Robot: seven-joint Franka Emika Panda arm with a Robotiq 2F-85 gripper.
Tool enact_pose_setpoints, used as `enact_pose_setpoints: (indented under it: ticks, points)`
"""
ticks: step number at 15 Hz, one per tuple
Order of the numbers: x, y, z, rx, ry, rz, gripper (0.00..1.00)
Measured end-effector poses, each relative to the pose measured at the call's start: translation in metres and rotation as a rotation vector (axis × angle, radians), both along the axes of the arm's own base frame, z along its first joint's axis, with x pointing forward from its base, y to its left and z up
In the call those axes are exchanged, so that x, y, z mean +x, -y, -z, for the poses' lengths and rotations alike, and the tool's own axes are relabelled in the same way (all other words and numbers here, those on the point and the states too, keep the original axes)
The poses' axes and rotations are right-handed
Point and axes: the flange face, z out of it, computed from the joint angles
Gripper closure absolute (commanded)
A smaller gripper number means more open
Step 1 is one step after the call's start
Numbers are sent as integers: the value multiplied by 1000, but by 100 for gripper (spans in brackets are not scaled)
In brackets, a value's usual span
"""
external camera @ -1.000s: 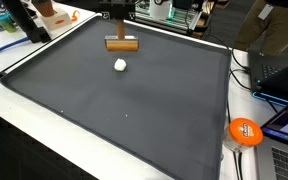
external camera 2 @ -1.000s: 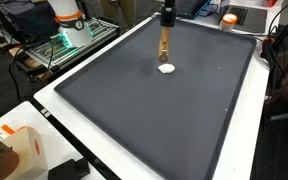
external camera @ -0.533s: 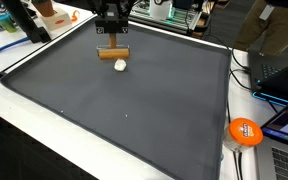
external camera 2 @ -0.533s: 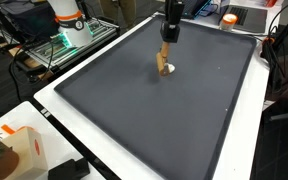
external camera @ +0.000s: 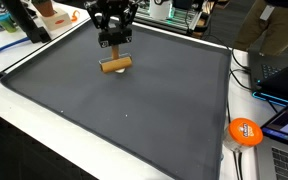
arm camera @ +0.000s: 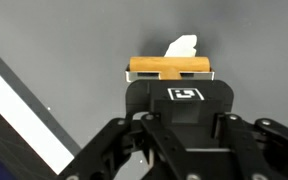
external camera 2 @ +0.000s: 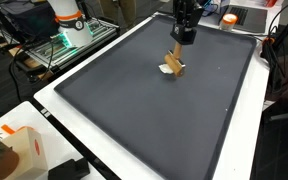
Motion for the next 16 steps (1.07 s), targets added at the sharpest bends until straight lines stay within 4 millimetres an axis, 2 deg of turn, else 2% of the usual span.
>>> enact_pose_setpoints:
  ticks: [3, 6, 8, 11, 13, 16]
  points:
    - [8, -9, 8, 19, -5, -50, 78]
    - [11, -10, 14, 27, -9, -53, 78]
    - [11, -8, 2, 51, 40, -43, 78]
    - [-1, -10, -37, 77, 129, -39, 78]
    - [-11, -9, -54, 74, 139, -21, 78]
    - [-20, -3, -48, 61, 81, 41, 78]
